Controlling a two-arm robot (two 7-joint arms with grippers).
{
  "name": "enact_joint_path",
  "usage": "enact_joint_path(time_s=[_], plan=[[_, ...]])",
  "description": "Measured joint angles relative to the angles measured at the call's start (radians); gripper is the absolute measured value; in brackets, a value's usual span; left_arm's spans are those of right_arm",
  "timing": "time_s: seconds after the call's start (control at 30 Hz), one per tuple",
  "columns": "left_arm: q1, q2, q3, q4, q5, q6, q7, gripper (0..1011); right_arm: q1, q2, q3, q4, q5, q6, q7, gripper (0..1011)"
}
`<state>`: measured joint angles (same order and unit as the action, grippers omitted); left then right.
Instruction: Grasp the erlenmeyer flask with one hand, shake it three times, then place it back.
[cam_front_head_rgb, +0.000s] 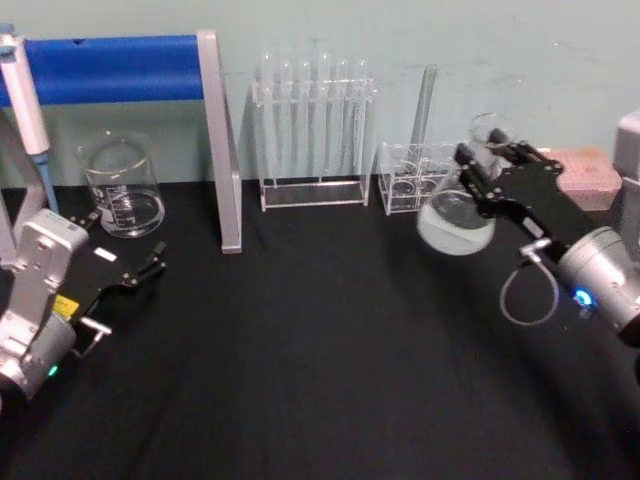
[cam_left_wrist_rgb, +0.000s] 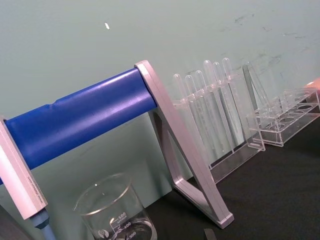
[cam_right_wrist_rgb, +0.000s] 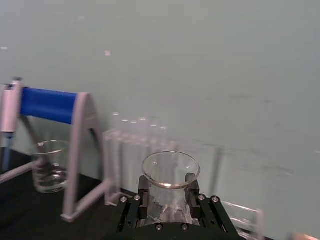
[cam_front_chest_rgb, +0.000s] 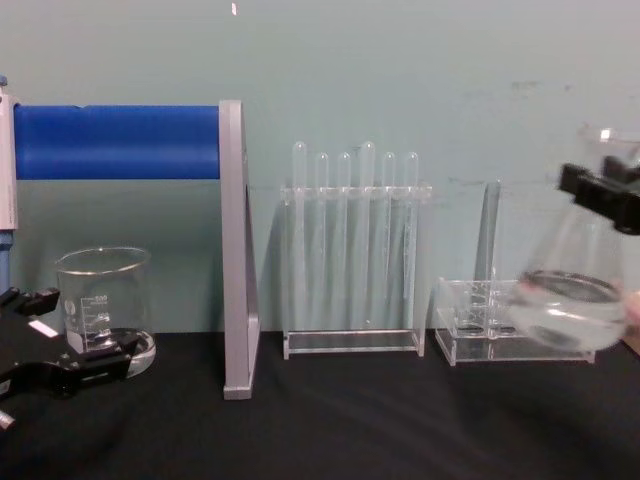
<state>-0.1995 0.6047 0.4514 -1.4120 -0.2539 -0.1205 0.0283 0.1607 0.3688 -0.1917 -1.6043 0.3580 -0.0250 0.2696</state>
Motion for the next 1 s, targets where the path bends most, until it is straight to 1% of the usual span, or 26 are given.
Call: enact_joint_path(time_s=[0.07,0.1,0.13,0.23,0.37,0.4,0.43,0.47,0.57,0.63,0.73,0.77,0.8,0.9,1.0], plan=[[0.000,0.000,0.000,0.000,0.000,0.000,0.000,1001,0.017,-0.007,-0.017,0.015,0.000,0.000,0.029,450],[0.000,0.000,0.000,0.000,0.000,0.000,0.000,1001,0.031,-0.013,-0.032,0.026,0.000,0.000,0.052,450],[0.000,0.000,0.000,0.000,0.000,0.000,0.000,1001,0.031,-0.013,-0.032,0.026,0.000,0.000,0.052,450],[0.000,0.000,0.000,0.000,0.000,0.000,0.000,1001,0.064,-0.024,-0.073,0.054,0.008,-0.003,0.108,450],[0.000,0.000,0.000,0.000,0.000,0.000,0.000,1001,0.089,-0.032,-0.110,0.073,0.021,-0.006,0.154,450],[0.000,0.000,0.000,0.000,0.000,0.000,0.000,1001,0.100,-0.035,-0.127,0.081,0.027,-0.008,0.174,449],[0.000,0.000,0.000,0.000,0.000,0.000,0.000,1001,0.106,-0.037,-0.137,0.085,0.030,-0.009,0.185,450],[0.000,0.000,0.000,0.000,0.000,0.000,0.000,1001,0.116,-0.040,-0.157,0.093,0.037,-0.011,0.207,450],[0.000,0.000,0.000,0.000,0.000,0.000,0.000,1001,0.129,-0.043,-0.183,0.100,0.047,-0.013,0.235,450],[0.000,0.000,0.000,0.000,0.000,0.000,0.000,1001,0.144,-0.047,-0.212,0.107,0.058,-0.015,0.264,450],[0.000,0.000,0.000,0.000,0.000,0.000,0.000,1001,0.155,-0.049,-0.234,0.111,0.067,-0.019,0.285,449],[0.000,0.000,0.000,0.000,0.000,0.000,0.000,1001,0.155,-0.049,-0.234,0.111,0.067,-0.019,0.285,450],[0.000,0.000,0.000,0.000,0.000,0.000,0.000,1001,0.159,-0.049,-0.243,0.112,0.071,-0.020,0.291,450],[0.000,0.000,0.000,0.000,0.000,0.000,0.000,1001,0.163,-0.048,-0.254,0.113,0.078,-0.022,0.295,450],[0.000,0.000,0.000,0.000,0.000,0.000,0.000,1001,0.164,-0.044,-0.256,0.113,0.082,-0.024,0.292,450]])
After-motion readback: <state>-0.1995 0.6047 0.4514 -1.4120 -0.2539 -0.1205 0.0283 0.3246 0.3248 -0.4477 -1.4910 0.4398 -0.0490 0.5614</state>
